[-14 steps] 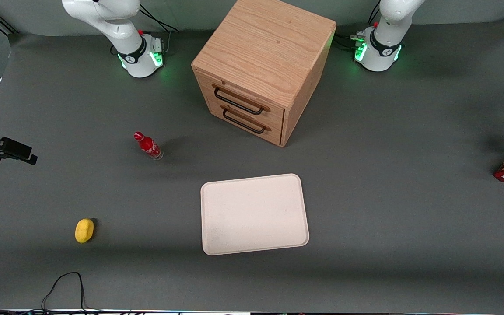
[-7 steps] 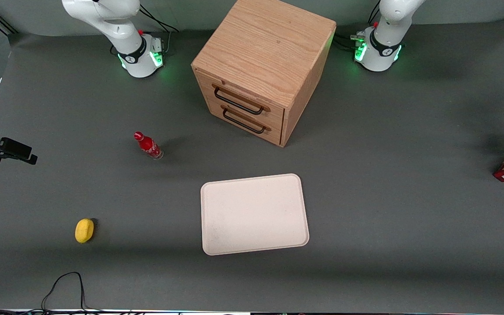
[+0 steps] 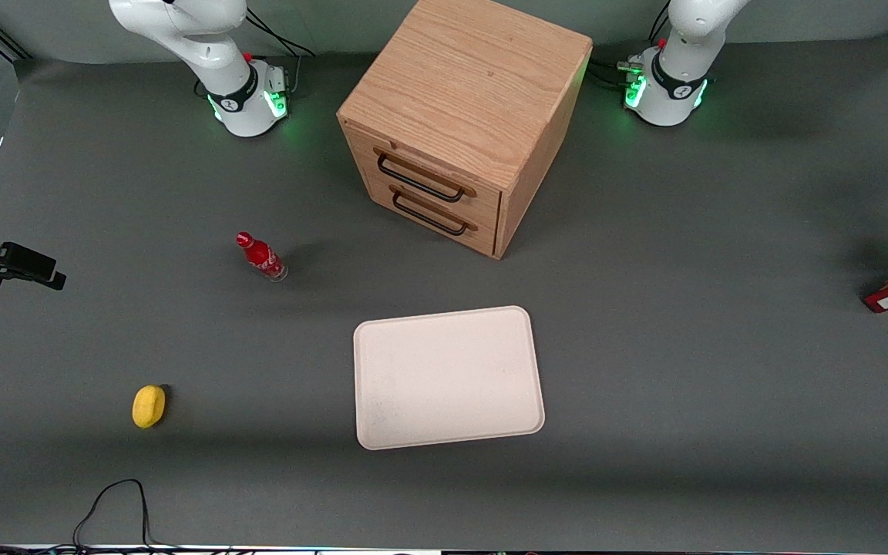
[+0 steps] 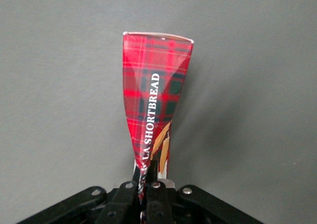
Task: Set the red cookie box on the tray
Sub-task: 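Lift the gripped shortbread box up off the table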
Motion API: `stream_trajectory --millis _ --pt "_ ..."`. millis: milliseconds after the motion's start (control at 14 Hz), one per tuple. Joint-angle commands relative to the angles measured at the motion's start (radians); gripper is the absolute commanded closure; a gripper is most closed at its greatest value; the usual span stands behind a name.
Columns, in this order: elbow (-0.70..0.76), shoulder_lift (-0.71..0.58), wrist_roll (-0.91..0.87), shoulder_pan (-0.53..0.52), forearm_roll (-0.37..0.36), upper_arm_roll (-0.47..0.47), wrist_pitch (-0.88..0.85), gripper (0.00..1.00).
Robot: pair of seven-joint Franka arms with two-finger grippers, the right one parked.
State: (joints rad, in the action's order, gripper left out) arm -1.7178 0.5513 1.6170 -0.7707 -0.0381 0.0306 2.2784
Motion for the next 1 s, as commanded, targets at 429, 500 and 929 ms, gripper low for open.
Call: stream_trajectory --millis 429,500,929 --pt "0.352 -0.191 -0.091 0.008 -0.003 -0.008 -0.509 1.0" --pt "0.381 -0.204 -0.094 0.008 -0.005 -0.008 -0.546 1.0" --pt "0.46 -0.208 -0.384 0.117 -0.026 -0.005 -0.669 1.0"
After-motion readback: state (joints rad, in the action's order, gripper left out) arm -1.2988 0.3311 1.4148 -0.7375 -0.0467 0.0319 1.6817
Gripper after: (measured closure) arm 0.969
